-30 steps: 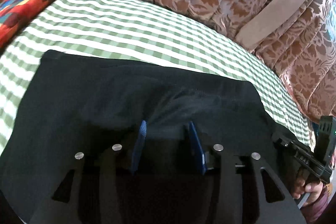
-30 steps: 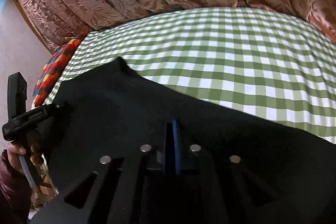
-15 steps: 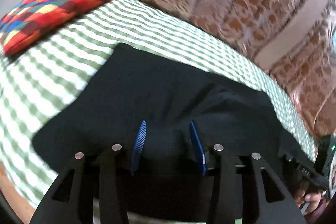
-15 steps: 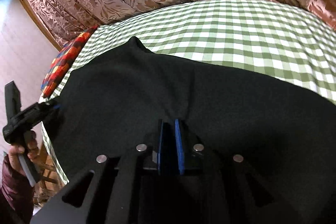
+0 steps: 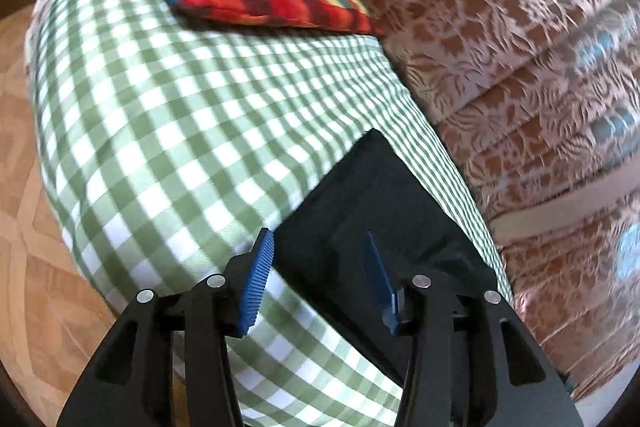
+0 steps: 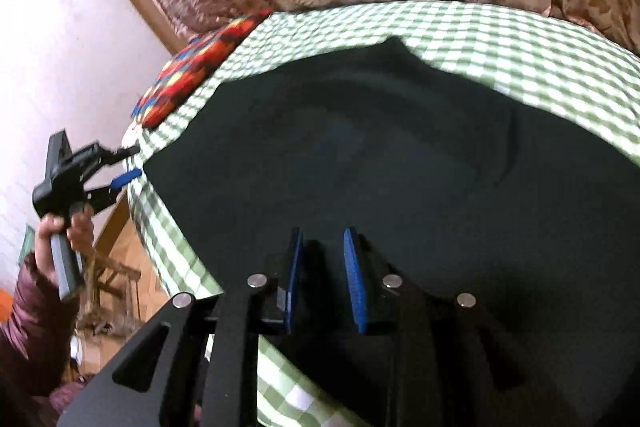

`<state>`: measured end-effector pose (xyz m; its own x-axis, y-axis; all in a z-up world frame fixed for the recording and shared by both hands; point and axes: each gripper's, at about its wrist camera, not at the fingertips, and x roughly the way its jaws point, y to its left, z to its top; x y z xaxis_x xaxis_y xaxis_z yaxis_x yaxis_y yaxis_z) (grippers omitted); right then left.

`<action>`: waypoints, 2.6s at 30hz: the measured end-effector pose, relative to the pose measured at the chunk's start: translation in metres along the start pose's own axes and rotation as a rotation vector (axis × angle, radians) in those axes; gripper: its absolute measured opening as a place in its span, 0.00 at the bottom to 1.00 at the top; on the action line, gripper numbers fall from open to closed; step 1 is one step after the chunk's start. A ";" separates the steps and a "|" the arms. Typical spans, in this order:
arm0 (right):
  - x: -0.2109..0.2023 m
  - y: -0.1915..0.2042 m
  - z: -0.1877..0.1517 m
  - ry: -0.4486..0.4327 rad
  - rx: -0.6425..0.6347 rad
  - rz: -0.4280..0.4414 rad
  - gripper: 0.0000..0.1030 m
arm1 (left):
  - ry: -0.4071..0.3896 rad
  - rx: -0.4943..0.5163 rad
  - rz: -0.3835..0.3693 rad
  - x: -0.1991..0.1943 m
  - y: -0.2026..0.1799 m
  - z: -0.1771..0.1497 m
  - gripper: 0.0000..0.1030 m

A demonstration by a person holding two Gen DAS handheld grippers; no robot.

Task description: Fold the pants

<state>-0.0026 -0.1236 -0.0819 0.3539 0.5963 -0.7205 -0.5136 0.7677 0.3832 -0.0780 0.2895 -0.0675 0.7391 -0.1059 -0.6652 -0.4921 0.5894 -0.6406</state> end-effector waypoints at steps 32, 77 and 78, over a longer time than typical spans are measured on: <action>-0.037 -0.005 -0.046 0.030 -0.013 0.038 0.23 | 0.246 0.793 -0.143 0.051 -0.158 -0.138 0.34; -0.305 -0.301 -0.228 -0.668 1.159 -0.223 0.59 | 0.460 0.730 -0.258 0.121 -0.246 -0.192 0.47; -0.304 -0.304 -0.226 -0.669 1.161 -0.225 0.59 | 0.463 0.720 -0.259 0.121 -0.246 -0.191 0.47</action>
<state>-0.1305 -0.5916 -0.1094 0.8211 0.1764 -0.5429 0.4367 0.4184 0.7964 0.0452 -0.0214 -0.0635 0.4501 -0.5261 -0.7216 0.1878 0.8457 -0.4995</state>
